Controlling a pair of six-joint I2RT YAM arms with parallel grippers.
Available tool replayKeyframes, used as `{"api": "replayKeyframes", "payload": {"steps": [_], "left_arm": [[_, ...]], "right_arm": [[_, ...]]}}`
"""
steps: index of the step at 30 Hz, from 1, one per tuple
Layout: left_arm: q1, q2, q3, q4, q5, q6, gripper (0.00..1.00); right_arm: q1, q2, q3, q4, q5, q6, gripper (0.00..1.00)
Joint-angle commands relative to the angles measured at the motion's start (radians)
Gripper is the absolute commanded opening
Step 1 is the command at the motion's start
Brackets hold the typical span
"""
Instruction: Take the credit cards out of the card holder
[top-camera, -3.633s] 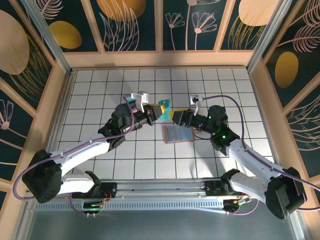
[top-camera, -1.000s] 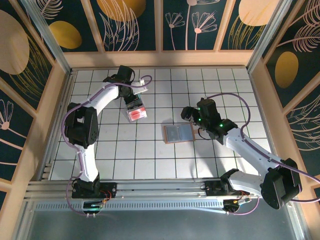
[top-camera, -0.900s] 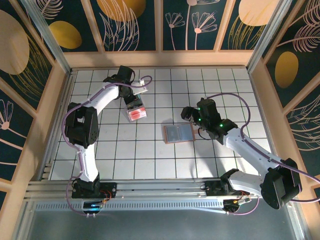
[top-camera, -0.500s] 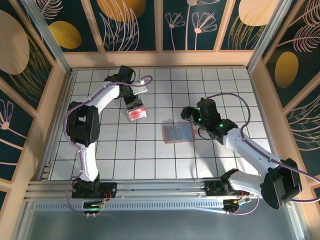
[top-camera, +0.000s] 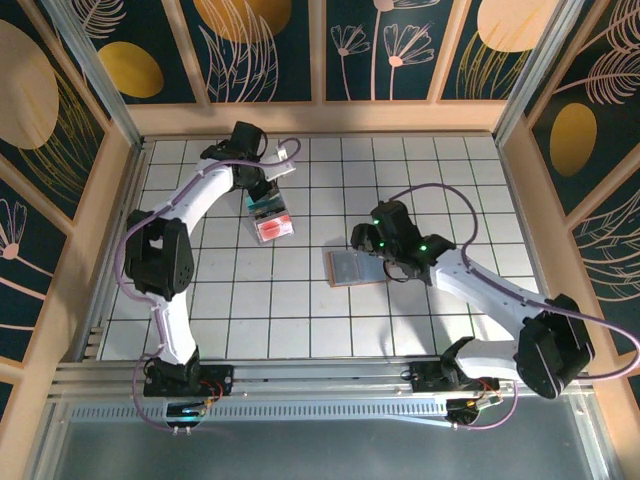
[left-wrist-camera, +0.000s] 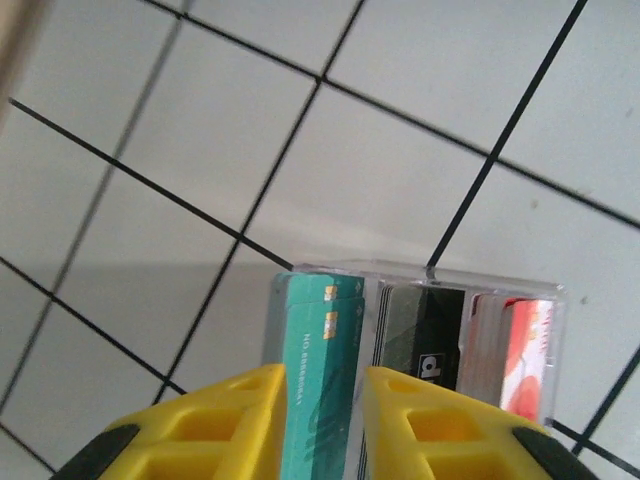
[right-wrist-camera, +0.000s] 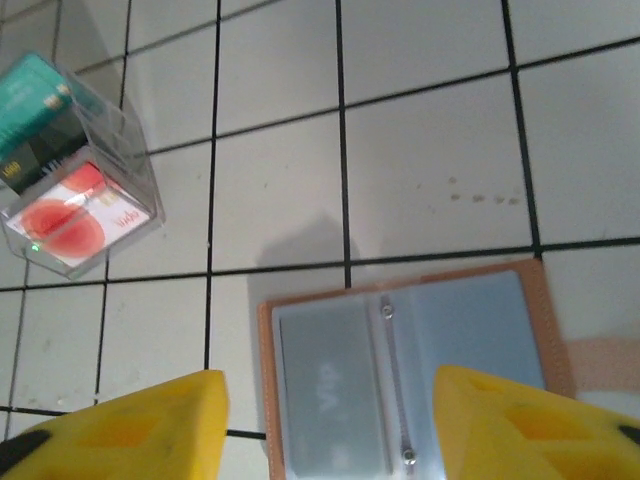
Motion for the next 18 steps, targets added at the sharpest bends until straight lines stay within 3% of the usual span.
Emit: {"api": "replayKeyframes", "payload": {"steps": [1, 4, 7, 13, 15, 18], "left_arm": [[0.007, -0.133, -0.038, 0.050, 0.042, -0.148, 0.37], [0.007, -0.212, -0.115, 0.143, 0.045, -0.286, 0.53], [0.007, -0.305, -0.185, 0.200, 0.038, -0.415, 0.61], [0.007, -0.463, -0.370, 0.373, -0.152, -0.732, 0.81], [0.007, -0.510, -0.427, 0.411, -0.154, -0.806, 0.91], [0.007, -0.593, -0.537, 0.505, -0.146, -0.916, 0.99]], "right_arm": [[0.066, 0.063, 0.044, -0.092, 0.094, -0.039, 0.54], [0.108, 0.125, 0.058, -0.108, 0.100, -0.058, 0.52], [0.139, 0.195, 0.084, -0.125, 0.098, -0.080, 0.51], [0.149, 0.318, 0.120, -0.139, 0.099, -0.088, 0.57], [0.149, 0.338, 0.122, -0.126, 0.087, -0.092, 0.58], [0.149, 0.360, 0.119, -0.100, 0.062, -0.097, 0.63]]}}
